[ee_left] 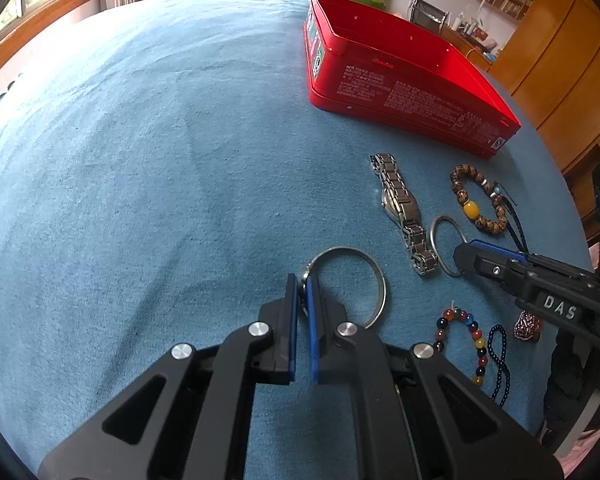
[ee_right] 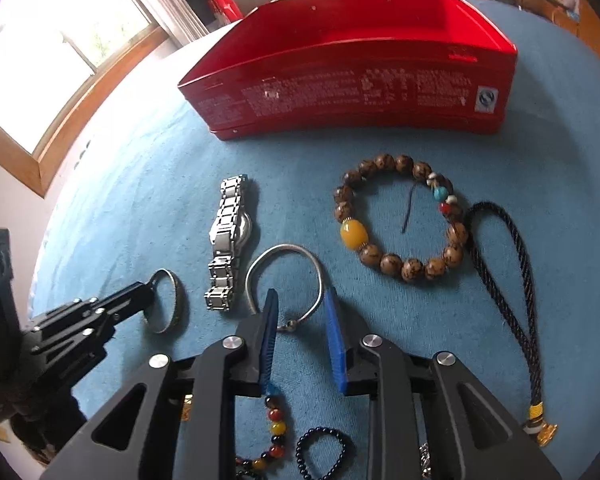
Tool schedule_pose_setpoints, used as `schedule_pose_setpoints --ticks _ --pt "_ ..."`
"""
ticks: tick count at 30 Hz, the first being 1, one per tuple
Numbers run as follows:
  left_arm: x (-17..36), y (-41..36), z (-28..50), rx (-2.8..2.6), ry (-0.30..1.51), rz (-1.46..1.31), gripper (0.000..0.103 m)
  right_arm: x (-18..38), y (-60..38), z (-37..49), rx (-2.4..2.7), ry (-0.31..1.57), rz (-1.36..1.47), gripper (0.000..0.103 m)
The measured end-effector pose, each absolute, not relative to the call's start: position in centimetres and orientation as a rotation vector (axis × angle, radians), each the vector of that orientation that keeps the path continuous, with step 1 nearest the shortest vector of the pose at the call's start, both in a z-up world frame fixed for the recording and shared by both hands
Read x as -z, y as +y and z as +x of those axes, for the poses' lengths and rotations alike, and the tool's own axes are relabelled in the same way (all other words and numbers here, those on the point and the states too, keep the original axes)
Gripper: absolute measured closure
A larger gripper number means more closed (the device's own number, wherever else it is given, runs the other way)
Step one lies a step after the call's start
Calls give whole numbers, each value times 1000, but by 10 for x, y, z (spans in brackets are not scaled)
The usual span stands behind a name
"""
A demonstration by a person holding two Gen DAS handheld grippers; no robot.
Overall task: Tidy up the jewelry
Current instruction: 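Grasp the silver cuff bangle with the right gripper while the left gripper holds the ring, then carry ring and bangle into the red tin and open both grippers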
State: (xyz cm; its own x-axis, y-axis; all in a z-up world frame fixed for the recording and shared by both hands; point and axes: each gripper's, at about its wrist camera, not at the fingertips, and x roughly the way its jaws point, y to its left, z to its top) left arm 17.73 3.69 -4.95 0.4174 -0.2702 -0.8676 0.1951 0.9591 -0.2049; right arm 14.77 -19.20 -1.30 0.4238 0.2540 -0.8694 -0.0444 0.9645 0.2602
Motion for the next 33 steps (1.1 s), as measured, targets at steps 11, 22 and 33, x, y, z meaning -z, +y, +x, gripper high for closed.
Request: schedule_pose_setpoints --ticks 11,22,33 --pt "48 44 178 320 1084 -130 101 8 -215 142 -265 1088 321 98" --pt "49 47 180 313 1086 -148 101 9 -224 137 -249 1118 277 100" --pt "51 37 182 301 1086 -106 99 8 -202 132 -225 1127 119 94"
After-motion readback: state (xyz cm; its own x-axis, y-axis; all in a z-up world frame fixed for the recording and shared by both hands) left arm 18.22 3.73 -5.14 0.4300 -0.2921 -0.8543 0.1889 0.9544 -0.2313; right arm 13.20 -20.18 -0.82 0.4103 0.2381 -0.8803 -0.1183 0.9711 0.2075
